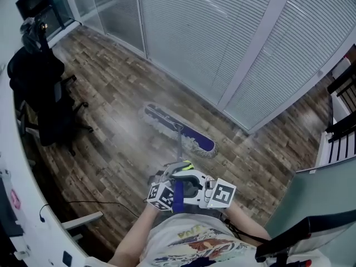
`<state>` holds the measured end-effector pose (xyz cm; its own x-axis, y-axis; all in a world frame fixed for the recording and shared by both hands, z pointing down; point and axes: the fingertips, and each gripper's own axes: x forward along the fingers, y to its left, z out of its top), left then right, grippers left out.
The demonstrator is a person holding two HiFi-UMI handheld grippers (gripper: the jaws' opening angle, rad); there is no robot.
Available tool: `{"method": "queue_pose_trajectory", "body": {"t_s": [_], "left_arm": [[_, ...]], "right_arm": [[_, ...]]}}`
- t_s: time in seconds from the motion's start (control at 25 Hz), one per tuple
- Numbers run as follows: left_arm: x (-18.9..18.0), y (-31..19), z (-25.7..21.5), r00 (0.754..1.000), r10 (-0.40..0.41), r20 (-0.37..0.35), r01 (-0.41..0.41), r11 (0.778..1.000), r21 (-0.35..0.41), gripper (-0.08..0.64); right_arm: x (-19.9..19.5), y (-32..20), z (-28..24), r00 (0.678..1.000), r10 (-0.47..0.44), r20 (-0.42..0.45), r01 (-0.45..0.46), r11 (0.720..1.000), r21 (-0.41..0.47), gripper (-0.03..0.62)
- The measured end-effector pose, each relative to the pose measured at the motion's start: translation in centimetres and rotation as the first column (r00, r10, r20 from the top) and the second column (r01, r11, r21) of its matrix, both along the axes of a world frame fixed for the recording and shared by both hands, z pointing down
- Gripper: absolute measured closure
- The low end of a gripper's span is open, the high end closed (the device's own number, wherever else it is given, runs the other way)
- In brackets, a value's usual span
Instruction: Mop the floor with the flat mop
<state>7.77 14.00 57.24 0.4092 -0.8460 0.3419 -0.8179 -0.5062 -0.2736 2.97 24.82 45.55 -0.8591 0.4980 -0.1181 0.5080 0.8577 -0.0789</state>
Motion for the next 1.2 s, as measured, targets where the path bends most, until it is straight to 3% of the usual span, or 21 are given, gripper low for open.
{"method": "queue_pose_trajectory", "body": {"t_s": [0.36, 0.92, 1.2], "left_arm": [[-4.8, -9.7, 0.6, 1.0, 0.011, 0.02, -0.011, 1.0, -0.005, 0.512], [-13.9, -34.6, 1.1, 0.998, -0.01, 0.055, 0.011, 1.0, -0.016, 0.512], [-17.9, -44.0, 1.7, 0.997, 0.017, 0.081, -0.014, 1.0, -0.028, 0.511]], "right_arm": [[-4.7, -9.9, 0.2, 0.999, 0.023, 0.033, -0.022, 1.0, -0.019, 0.333], [-12.9, -34.8, 1.0, 1.0, 0.008, 0.029, -0.007, 1.0, -0.025, 0.333], [-16.7, -44.5, 2.2, 0.999, 0.048, 0.003, -0.048, 0.997, -0.054, 0.331]]}}
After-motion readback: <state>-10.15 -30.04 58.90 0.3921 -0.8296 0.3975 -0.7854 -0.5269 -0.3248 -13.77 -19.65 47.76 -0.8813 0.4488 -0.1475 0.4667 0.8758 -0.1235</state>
